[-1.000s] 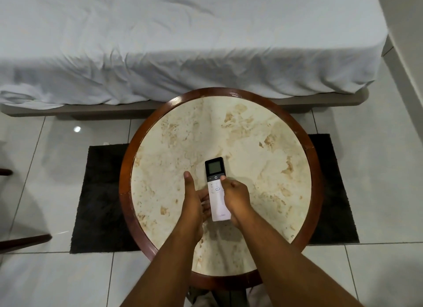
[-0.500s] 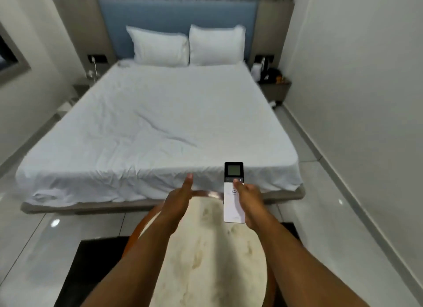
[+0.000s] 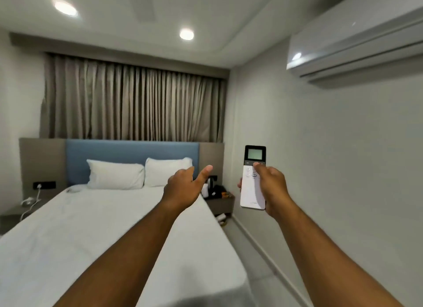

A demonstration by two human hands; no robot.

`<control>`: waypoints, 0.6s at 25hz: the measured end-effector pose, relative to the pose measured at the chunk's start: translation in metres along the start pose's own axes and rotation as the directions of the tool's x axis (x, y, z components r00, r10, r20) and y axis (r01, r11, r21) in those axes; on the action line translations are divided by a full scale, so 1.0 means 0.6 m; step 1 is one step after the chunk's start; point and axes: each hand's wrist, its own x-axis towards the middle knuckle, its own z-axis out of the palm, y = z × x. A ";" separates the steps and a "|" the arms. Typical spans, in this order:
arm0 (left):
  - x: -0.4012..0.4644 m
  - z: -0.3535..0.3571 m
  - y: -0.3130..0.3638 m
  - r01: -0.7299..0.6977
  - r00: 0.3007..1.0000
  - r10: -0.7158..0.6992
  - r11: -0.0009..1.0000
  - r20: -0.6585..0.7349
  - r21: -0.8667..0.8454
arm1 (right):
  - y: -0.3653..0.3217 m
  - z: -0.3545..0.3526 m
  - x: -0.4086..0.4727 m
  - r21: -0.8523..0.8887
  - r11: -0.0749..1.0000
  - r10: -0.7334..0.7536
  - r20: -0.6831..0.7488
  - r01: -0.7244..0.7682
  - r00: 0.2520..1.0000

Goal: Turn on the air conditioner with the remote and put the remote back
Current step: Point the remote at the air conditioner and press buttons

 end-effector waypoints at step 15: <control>0.149 -0.059 0.385 -0.513 0.699 0.646 0.752 -0.307 0.413 | -0.402 -0.230 -0.031 -0.215 0.875 -0.473 -0.181 0.434 0.862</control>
